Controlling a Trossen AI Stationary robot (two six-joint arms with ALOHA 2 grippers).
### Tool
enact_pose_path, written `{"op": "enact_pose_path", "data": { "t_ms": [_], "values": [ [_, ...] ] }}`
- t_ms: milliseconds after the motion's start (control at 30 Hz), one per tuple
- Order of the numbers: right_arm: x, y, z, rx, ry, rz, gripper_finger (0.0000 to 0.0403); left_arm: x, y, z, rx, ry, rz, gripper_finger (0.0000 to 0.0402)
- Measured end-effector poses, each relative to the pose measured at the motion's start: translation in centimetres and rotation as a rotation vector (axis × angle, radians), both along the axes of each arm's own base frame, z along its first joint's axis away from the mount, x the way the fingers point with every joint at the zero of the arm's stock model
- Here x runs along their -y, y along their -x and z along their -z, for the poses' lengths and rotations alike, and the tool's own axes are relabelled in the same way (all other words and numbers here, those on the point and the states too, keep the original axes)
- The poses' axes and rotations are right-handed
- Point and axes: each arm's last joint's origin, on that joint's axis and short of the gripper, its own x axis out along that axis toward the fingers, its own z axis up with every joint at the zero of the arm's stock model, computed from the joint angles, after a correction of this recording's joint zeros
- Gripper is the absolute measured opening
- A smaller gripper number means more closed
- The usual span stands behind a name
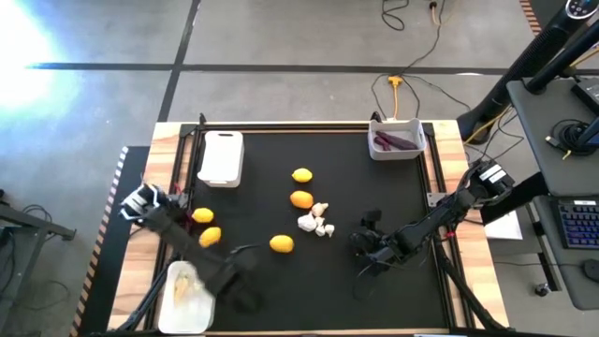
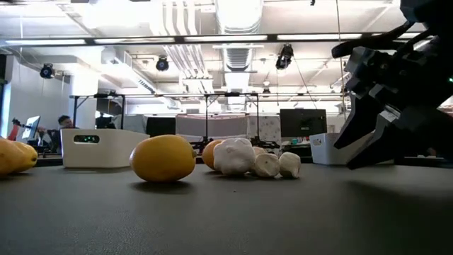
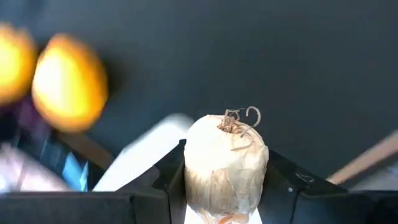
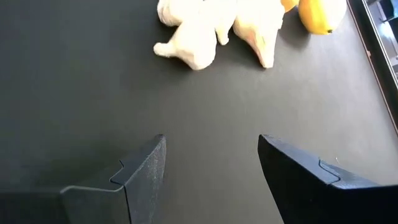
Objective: Sort produce into baskets
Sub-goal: Put the big garlic into the bottom white bin
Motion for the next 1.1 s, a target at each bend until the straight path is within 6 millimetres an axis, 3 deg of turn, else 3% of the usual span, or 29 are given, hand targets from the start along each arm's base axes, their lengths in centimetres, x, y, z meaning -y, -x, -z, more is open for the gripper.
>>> {"op": "enact_pose_path", "data": {
  "t_ms": [67, 200, 400, 600, 733, 967, 1100],
  "values": [
    [-0.1, -0.2, -0.1, 0.02, -0.01, -0.005, 0.0249, 0.7, 2.5, 1.3, -0.069, -0.028, -0.064, 0.0127],
    [-0.3, -0.5, -0.2, 0.044, -0.018, -0.018, 0.0249, 1.2, 7.0, 1.7, -0.076, -0.041, -0.176, 0.0127],
    [-0.4, -0.8, -0.4, 0.068, -0.019, -0.039, 0.0249, -0.2, 9.8, 3.4, -0.025, -0.048, -0.308, 0.0131],
    [-0.4, -1.0, -0.6, 0.087, -0.022, -0.046, 0.0249, -1.4, 10.1, 6.4, -0.007, -0.074, -0.269, 0.0155],
    [-0.4, -1.1, -0.5, 0.085, -0.019, -0.045, 0.0249, -1.1, 9.8, 6.7, -0.006, -0.008, -0.26, 0.0184],
    [-0.2, -1.1, -0.5, 0.083, -0.017, -0.041, 0.0249, -0.1, 8.5, 3.0, -0.019, 0.055, -0.256, 0.0229],
    [-0.2, -1.1, -0.5, 0.084, -0.017, -0.04, 0.0249, -0.4, 6.8, -0.8, 0.239, -0.074, -0.233, 0.0231]
  ]
}}
